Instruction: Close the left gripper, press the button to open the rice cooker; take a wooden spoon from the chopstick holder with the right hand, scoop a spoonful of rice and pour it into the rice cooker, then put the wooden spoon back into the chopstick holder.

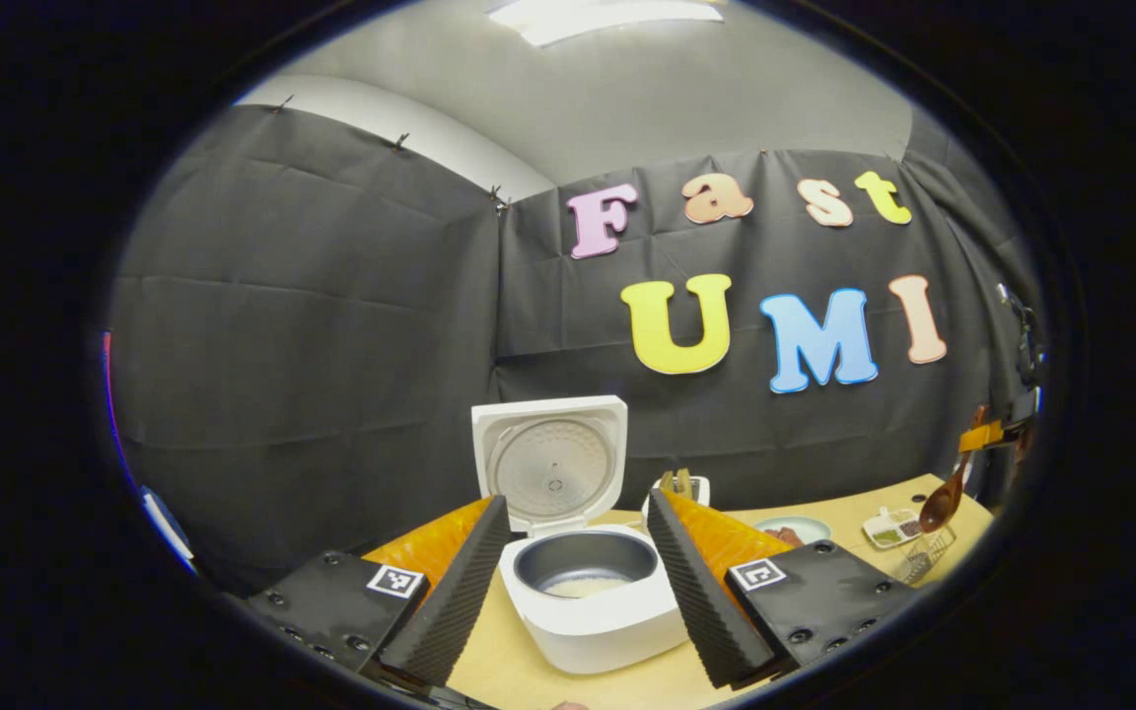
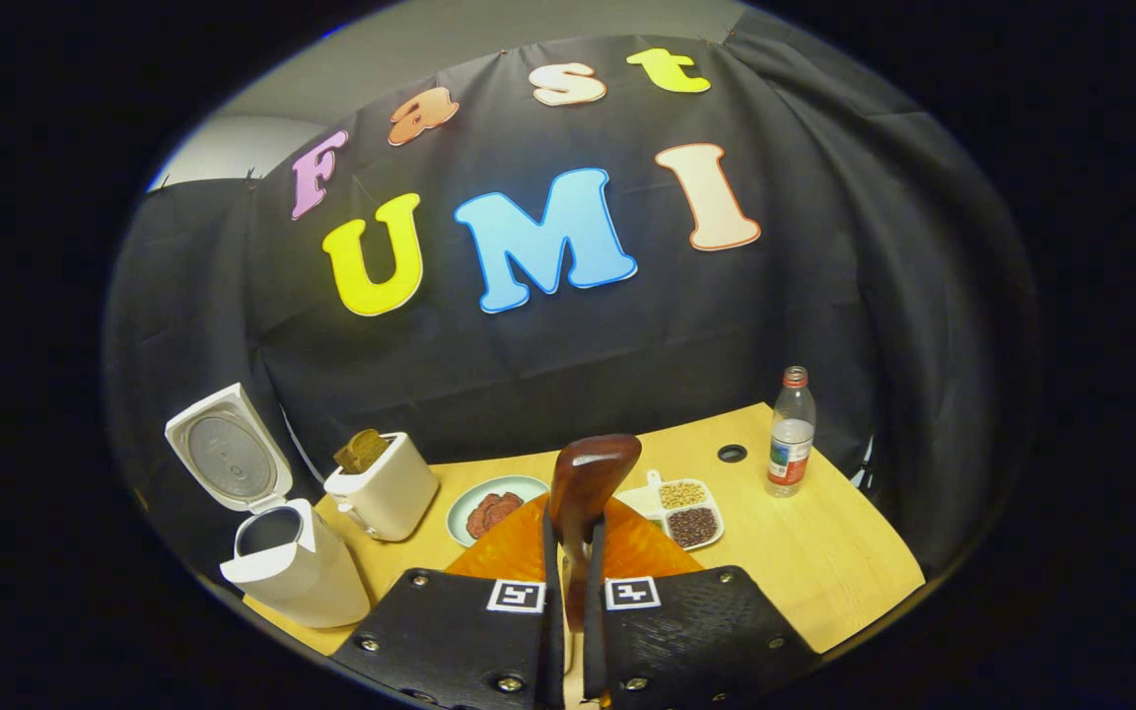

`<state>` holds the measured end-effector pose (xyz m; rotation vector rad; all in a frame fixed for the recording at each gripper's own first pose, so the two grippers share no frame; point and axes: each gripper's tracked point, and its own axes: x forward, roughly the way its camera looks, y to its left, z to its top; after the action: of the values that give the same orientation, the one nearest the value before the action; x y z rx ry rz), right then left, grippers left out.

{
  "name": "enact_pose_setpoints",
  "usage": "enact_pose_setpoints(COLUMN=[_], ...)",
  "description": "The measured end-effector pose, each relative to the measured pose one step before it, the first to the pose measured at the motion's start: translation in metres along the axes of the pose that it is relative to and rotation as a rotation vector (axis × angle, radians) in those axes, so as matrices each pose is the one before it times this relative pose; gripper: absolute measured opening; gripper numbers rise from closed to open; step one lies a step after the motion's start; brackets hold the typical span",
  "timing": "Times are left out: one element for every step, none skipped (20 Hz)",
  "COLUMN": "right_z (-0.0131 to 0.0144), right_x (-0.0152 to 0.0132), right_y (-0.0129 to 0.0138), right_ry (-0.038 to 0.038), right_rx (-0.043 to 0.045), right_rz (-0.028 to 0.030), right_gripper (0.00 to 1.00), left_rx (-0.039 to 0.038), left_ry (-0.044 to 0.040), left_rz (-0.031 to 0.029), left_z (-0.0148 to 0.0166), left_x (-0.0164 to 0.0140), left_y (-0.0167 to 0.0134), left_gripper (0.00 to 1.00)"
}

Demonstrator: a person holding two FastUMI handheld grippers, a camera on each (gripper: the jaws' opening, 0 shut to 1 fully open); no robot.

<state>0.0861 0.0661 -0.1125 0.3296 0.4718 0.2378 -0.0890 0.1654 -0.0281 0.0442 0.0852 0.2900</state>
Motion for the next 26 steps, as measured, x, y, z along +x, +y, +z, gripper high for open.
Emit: enact_pose_setpoints(right_z=[-0.00416, -0.00276, -0.00454, -0.00406, -0.00630, -0.00456, -0.00612, -0.00585, -0.00687, -0.00546, -0.00594, -0.00624, -0.00808, -0.00636, -0.00894, -0.00585, -0.00626, -0.00306, -0.00551, -0.00598, -0.00782, -0.00524, -0.00250, 0.00063, -0.00162, -0.00170], right_x=[0.00139, 0.00081, 0.00140, 0.00199, 0.00238, 0.00322, 0.00245, 0.00379, 0.00433, 0.00407, 0.00531, 0.00470, 0.00392, 0.00494, 0.00516, 0.00472, 0.00392, 0.00399, 0.00405, 0.00371, 0.00334, 0.00329, 0.00144, 0.00135, 0.00052, 0.00020], right_y=[0.00997, 0.00764, 0.00783, 0.00750, 0.00805, 0.00611, 0.00521, 0.00414, 0.00376, 0.00268, 0.00089, 0.00049, 0.00080, 0.00109, 0.00165, 0.00072, 0.00141, 0.00240, 0.00277, 0.00265, 0.00424, 0.00434, 0.00620, 0.00411, 0.00448, 0.00436], right_ry=[0.00613, 0.00495, 0.00562, 0.00448, 0.00751, 0.00553, 0.00518, 0.00932, 0.00548, 0.00456, 0.00374, 0.00821, 0.00886, 0.00948, 0.00916, 0.00700, 0.00248, -0.00604, -0.00133, 0.00525, 0.01066, 0.00812, -0.00190, -0.00581, 0.00056, 0.00514], right_rx=[0.00073, 0.00023, -0.00024, -0.00174, -0.00350, -0.00403, -0.00564, -0.00694, -0.00791, -0.01441, -0.01827, -0.01693, -0.01550, -0.01423, -0.01635, -0.01648, -0.01603, -0.01712, -0.01552, -0.00977, -0.00582, -0.00358, -0.00350, -0.00132, 0.00248, 0.00985], right_rz=[0.01595, 0.00965, 0.01051, 0.01206, 0.01093, 0.00663, 0.00210, -0.00061, -0.00249, -0.00659, -0.01104, -0.01298, -0.01203, -0.01054, -0.00959, -0.01095, -0.01009, -0.00664, -0.00659, -0.00732, -0.00420, -0.00091, 0.00394, 0.00017, 0.00201, 0.00685], right_gripper=[0.08, 0.08, 0.08, 0.08, 0.08, 0.08, 0.08, 0.08, 0.08, 0.08, 0.08, 0.08, 0.08, 0.08, 0.08, 0.08, 0.08, 0.08, 0.08, 0.08, 0.08, 0.08, 0.08, 0.08, 0.08, 0.08], left_rx=[-0.00248, -0.00198, -0.00038, 0.00174, 0.00232, 0.00172, 0.00032, -0.00077, 0.00010, 0.00250, 0.00412, 0.00278, 0.00233, 0.00197, 0.00148, 0.00127, 0.00142, 0.00197, 0.00071, 0.00060, 0.00124, 0.00121, -0.00086, -0.00177, -0.00067, 0.00074], left_ry=[0.00300, 0.00397, 0.00306, 0.00275, 0.00290, 0.00470, 0.00600, 0.00598, 0.00450, 0.00306, 0.00144, 0.00053, 0.00077, 0.00058, 0.00145, 0.00170, 0.00221, 0.00287, 0.00273, 0.00312, 0.00262, 0.00295, 0.00327, 0.00220, 0.00293, 0.00295], left_rz=[0.00173, 0.00374, 0.00326, 0.00483, 0.00463, 0.00484, 0.00469, 0.00398, 0.00334, 0.00329, 0.00406, 0.00281, 0.00296, 0.00332, 0.00317, 0.00311, 0.00310, 0.00479, 0.00402, 0.00339, 0.00319, 0.00438, 0.00293, 0.00180, 0.00056, -0.00048], left_z=[-0.00030, -0.00398, -0.00015, -0.00158, -0.00103, -0.00262, -0.00320, -0.00278, -0.00159, -0.00112, -0.00117, -0.00111, -0.00024, -0.00166, -0.00026, -0.00163, -0.00119, -0.00091, -0.00041, -0.00328, -0.00048, -0.00237, -0.00010, -0.00053, -0.00098, -0.00140], left_x=[0.00016, -0.00004, -0.00031, 0.00134, 0.00109, -0.00013, 0.00023, -0.00007, -0.00028, 0.00086, 0.00050, 0.00031, 0.00100, -0.00004, 0.00083, 0.00055, 0.00151, 0.00067, 0.00107, -0.00045, 0.00099, 0.00151, 0.00172, 0.00011, -0.00044, 0.00154], left_y=[0.00493, 0.00403, 0.00577, 0.00563, 0.00527, 0.00593, 0.00606, 0.00488, 0.00594, 0.00515, 0.00518, 0.00404, 0.00438, 0.00399, 0.00424, 0.00367, 0.00388, 0.00501, 0.00419, 0.00325, 0.00382, 0.00288, 0.00272, 0.00141, 0.00233, 0.00109], left_gripper=[1.00, 0.95, 0.91, 0.91, 0.91, 0.91, 0.96, 0.92, 0.96, 1.00, 1.00, 0.96, 0.96, 1.00, 1.00, 1.00, 1.00, 1.00, 1.00, 1.00, 1.00, 1.00, 1.00, 0.97, 0.97, 0.97])
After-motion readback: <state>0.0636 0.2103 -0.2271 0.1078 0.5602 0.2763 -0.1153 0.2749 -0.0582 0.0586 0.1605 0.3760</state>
